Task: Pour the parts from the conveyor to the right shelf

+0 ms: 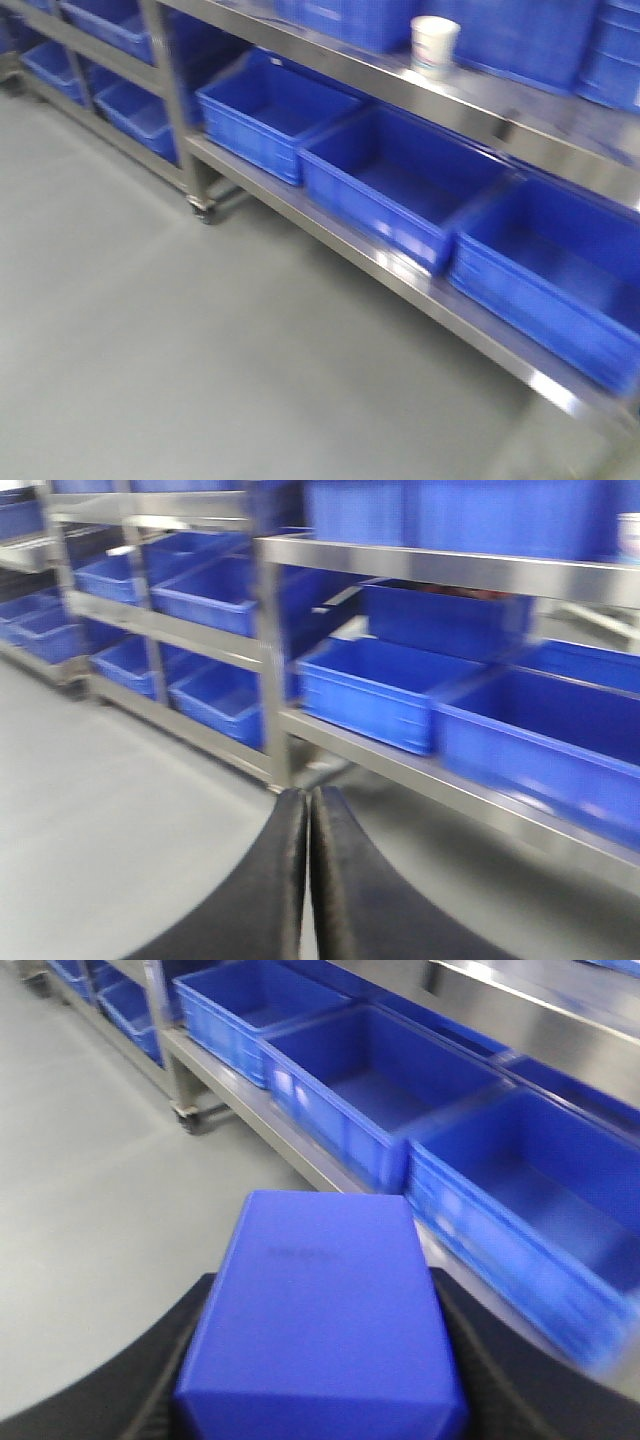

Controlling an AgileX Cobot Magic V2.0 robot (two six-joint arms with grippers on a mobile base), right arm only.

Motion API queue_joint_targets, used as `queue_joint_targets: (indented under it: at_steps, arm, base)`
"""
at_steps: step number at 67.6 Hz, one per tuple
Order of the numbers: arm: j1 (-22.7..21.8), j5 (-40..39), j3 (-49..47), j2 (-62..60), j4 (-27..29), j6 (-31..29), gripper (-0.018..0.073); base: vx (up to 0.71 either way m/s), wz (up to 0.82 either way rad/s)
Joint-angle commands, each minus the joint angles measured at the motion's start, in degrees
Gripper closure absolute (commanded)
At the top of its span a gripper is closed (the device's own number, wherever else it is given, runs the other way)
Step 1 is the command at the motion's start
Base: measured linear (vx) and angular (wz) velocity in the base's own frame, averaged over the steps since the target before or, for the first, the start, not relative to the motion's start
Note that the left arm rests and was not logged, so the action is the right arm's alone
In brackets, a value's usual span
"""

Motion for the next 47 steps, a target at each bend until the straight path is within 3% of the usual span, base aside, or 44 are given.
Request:
queue_joint_targets:
  at_steps: [1, 47]
  arm:
    - [-0.33, -4.36, -1.49, 0.88, 0.15, -0.55, 0.0565]
    - [-0.33, -3.83, -1.49, 0.88, 0.17, -0.55, 0.0565]
  base:
    - [0.60, 0.54]
    - [0.61, 0.65]
